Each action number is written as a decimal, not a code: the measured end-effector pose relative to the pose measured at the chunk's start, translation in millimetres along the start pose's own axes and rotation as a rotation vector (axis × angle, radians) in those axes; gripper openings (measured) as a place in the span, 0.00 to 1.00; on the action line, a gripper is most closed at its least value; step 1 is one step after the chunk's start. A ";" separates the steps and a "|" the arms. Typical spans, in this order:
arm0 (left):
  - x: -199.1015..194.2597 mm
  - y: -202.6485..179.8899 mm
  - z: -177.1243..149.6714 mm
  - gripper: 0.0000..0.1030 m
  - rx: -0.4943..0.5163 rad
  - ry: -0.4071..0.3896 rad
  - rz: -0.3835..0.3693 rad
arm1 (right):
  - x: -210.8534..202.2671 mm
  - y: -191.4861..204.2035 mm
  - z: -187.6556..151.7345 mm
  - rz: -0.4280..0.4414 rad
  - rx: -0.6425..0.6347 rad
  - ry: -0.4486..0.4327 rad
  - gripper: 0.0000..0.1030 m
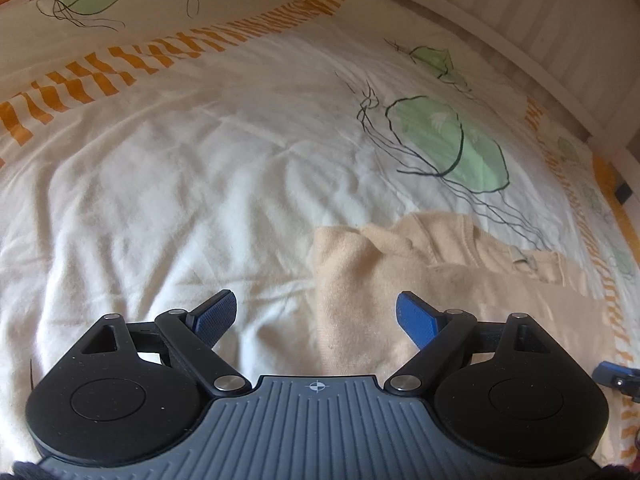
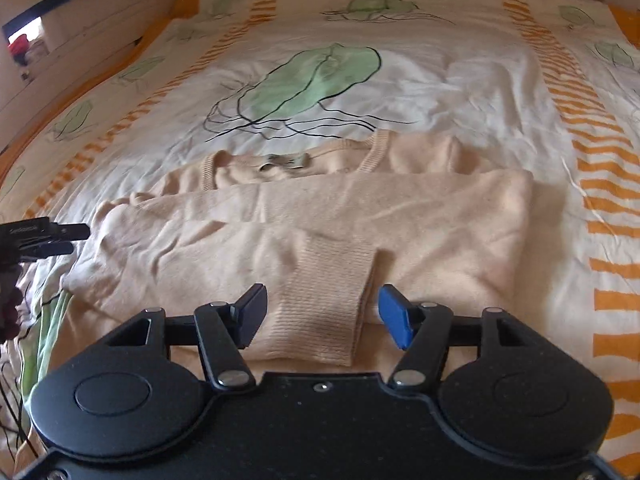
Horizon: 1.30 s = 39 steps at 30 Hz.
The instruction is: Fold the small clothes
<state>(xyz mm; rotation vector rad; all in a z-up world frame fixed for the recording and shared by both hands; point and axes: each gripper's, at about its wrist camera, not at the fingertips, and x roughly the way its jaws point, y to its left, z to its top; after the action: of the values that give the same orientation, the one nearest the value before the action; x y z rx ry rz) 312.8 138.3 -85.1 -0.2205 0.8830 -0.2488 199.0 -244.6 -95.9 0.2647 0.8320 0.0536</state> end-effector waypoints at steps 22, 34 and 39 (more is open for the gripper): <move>-9.8 4.3 7.3 0.85 -0.025 -0.076 0.059 | -51.5 34.3 77.1 0.064 -0.113 -0.179 0.13; -5.2 -1.8 4.0 0.85 0.002 -0.044 0.052 | -54.6 -39.5 86.6 -0.174 -0.032 -0.189 0.13; -3.8 -19.5 0.2 0.85 0.089 -0.038 0.028 | -35.5 -64.2 66.8 -0.168 0.026 -0.128 0.13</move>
<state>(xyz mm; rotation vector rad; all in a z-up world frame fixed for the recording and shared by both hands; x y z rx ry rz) 308.2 121.0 -76.5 -0.1292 0.8345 -0.2563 220.7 -326.0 -43.5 0.2191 0.7254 -0.1302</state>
